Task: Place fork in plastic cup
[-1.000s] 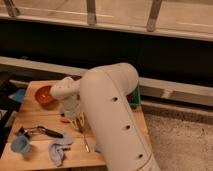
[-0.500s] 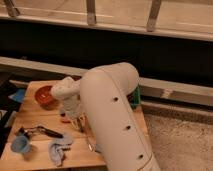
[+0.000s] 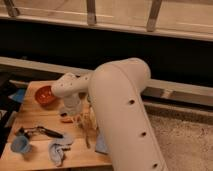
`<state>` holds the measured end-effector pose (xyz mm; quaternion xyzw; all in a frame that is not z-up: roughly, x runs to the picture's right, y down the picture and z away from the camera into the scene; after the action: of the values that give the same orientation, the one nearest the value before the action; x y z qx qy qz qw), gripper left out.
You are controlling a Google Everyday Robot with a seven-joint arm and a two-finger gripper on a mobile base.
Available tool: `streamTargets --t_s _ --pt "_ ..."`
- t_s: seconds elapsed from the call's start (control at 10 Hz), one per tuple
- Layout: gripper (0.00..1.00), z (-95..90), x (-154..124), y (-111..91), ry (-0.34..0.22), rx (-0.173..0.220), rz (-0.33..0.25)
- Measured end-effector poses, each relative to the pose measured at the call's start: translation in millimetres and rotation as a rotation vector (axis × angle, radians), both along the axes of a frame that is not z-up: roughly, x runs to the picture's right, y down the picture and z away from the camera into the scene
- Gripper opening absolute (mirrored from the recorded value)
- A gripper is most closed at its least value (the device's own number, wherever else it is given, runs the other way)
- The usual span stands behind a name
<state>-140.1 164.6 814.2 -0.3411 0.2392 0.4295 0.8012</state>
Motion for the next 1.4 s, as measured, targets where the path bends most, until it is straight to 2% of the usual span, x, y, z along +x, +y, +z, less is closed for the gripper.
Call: streamTargets --t_s 0.2,0.3,0.9,1.4 --pt "0.00 -15.4 1.2 -25.3 -0.043 0.077 0.038" --pt "0.00 -17.5 3.1 -31.5 -0.052 0.097 0.049" --pt "0.00 -28.6 -6.4 -57.4 -0.115 0.165 0.066" --pt "0.00 -35.9 -8.1 -75.2 -0.134 0.202 0.059"
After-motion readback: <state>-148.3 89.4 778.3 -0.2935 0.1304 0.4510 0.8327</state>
